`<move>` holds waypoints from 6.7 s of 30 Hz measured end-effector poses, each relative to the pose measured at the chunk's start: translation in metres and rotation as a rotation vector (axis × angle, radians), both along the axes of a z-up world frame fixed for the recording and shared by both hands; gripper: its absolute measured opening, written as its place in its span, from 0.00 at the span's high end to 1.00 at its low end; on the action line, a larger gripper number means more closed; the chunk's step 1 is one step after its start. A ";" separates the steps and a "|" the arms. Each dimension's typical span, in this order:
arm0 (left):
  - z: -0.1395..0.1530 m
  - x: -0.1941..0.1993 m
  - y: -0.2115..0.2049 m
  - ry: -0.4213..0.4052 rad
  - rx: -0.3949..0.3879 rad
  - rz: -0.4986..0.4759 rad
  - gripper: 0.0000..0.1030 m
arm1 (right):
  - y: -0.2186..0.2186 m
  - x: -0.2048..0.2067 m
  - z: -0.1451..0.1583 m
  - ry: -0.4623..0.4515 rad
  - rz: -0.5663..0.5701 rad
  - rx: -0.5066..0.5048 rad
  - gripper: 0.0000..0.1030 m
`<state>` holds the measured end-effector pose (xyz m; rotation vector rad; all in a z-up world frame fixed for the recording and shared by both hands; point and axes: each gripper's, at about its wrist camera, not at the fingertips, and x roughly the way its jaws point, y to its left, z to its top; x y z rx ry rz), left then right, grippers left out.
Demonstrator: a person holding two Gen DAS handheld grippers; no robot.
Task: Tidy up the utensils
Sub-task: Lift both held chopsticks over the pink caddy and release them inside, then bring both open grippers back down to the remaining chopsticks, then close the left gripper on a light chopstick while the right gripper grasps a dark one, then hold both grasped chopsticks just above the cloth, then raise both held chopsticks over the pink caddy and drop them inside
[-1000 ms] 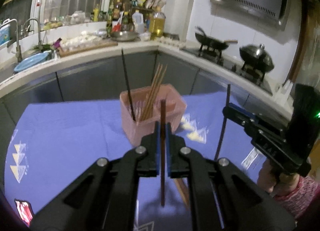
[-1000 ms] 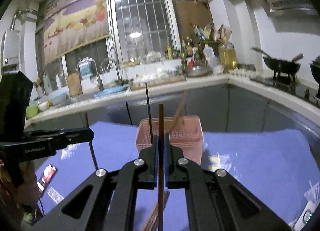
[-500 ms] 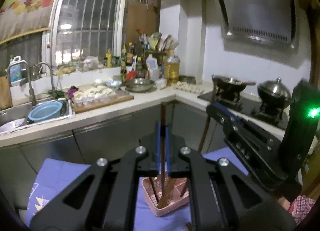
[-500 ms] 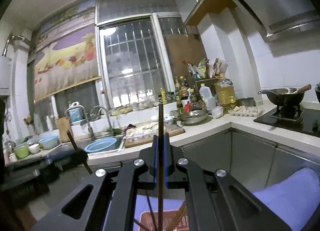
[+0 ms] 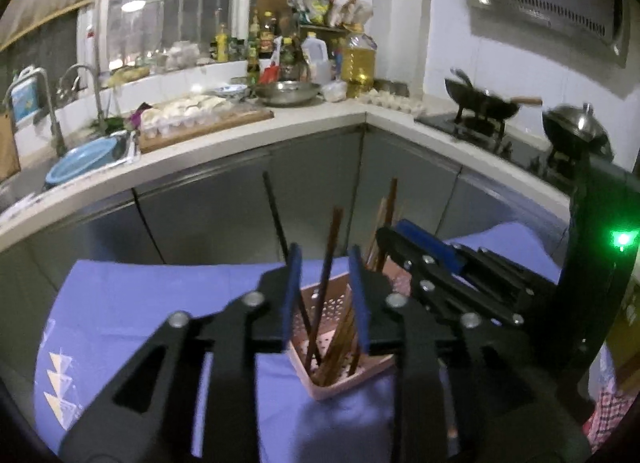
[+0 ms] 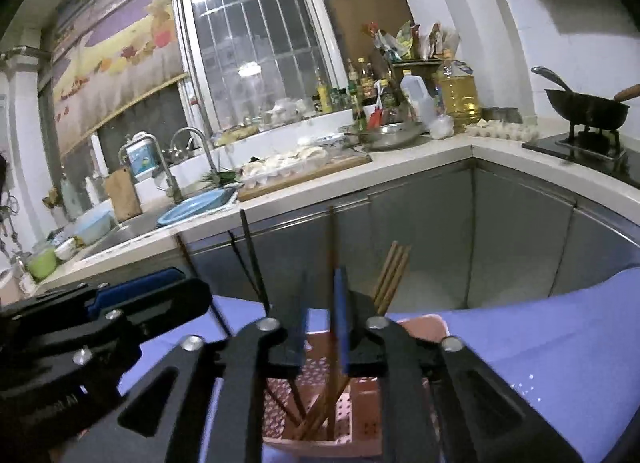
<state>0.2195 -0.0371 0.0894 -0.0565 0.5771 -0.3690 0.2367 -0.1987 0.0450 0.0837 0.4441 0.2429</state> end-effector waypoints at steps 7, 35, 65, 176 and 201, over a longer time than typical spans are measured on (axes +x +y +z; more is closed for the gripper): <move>0.013 -0.069 0.040 -0.084 -0.126 0.044 0.69 | -0.001 -0.078 0.023 -0.130 0.003 0.008 0.47; -0.190 -0.173 0.001 0.406 -0.088 -0.166 0.70 | 0.005 -0.216 -0.161 0.428 0.005 -0.199 0.86; -0.190 -0.163 -0.057 0.363 0.152 -0.118 0.68 | -0.046 -0.224 -0.159 0.377 -0.079 -0.053 0.85; -0.203 -0.172 0.019 0.361 0.107 -0.092 0.92 | -0.045 -0.238 -0.165 0.410 -0.125 -0.094 0.93; -0.194 -0.136 0.025 0.471 -0.020 -0.131 0.79 | -0.043 -0.204 -0.149 0.418 -0.073 -0.091 0.93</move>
